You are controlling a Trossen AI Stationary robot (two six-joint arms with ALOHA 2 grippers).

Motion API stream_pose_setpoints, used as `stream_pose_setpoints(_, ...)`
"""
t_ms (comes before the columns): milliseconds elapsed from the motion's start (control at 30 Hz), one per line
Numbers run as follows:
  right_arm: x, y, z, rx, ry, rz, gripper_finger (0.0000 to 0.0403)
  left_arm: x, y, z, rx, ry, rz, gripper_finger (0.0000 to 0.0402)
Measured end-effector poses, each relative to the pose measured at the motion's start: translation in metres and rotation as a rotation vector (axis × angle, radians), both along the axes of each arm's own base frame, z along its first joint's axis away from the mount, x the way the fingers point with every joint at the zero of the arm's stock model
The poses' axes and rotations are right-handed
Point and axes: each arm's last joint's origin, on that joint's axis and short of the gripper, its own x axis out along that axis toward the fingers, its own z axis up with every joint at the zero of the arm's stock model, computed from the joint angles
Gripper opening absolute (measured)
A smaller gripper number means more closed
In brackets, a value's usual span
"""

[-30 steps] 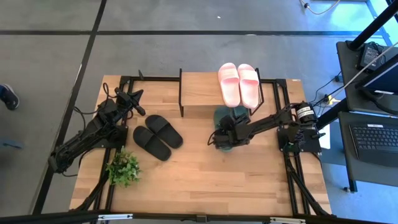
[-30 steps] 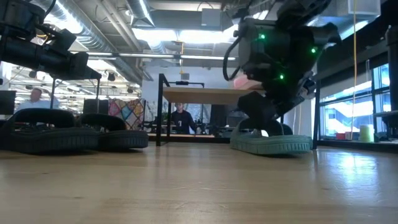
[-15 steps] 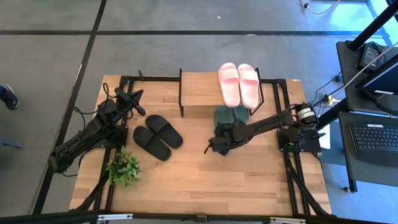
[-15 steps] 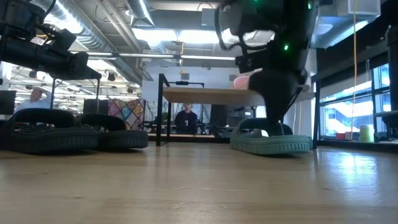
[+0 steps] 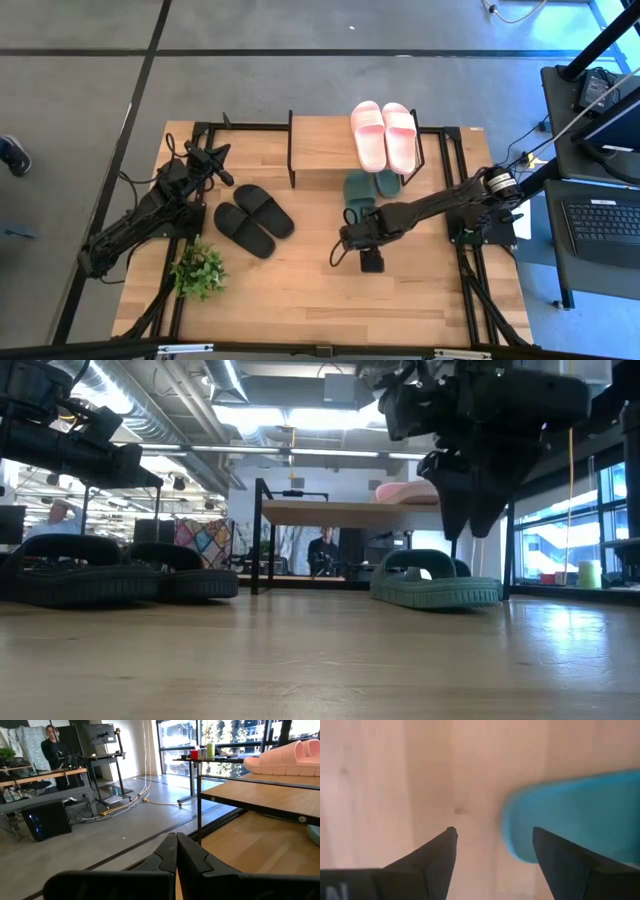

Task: Pick and place slides into the shelf
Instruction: Put the green slide under the shelf

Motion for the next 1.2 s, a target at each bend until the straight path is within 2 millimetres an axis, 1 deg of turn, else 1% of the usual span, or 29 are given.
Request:
stream_pose_setpoints(167,0.001,-0.001,-0.002,-0.087,-0.015,0.031,0.0259,0.000,0.000,0.000,0.000,0.000,0.000,0.0000)
stream_pose_setpoints(333,0.002,-0.001,-0.005,-0.091,-0.017,0.033,0.0259,0.000,0.000,0.000,0.000,0.000,0.000,0.0000)
stream_pose_setpoints(433,0.001,-0.001,-0.018,-0.081,-0.049,0.024,0.0259,0.000,0.000,0.000,0.000,0.000,-0.001,0.0000)
stream_pose_setpoints(500,-0.004,0.001,-0.028,-0.087,-0.028,0.034,0.0259,0.000,0.000,0.000,0.000,0.000,-0.001,0.0000)
stream_pose_setpoints(600,-0.008,0.005,-0.038,-0.086,-0.041,0.045,0.0259,0.000,0.000,0.000,0.000,0.000,-0.001,0.0000)
stream_pose_setpoints(667,-0.015,0.006,-0.043,-0.101,0.001,0.054,0.0259,0.000,0.000,0.000,0.000,0.000,-0.001,0.0000)
stream_pose_setpoints(800,-0.022,0.007,-0.055,-0.119,-0.004,0.065,0.0259,0.000,0.000,0.000,0.000,0.000,-0.001,0.0000)
stream_pose_setpoints(933,-0.023,0.007,-0.059,-0.110,-0.024,0.005,0.0259,0.000,0.000,0.000,0.000,0.000,-0.001,0.0000)
stream_pose_setpoints(1100,-0.022,0.007,-0.059,-0.084,-0.049,-0.094,0.0259,0.000,0.000,0.000,0.000,0.000,-0.001,0.0000)
stream_pose_setpoints(1200,-0.019,0.007,-0.059,-0.099,-0.086,-0.119,0.0259,0.000,0.000,0.000,0.000,-0.001,-0.001,0.0000)
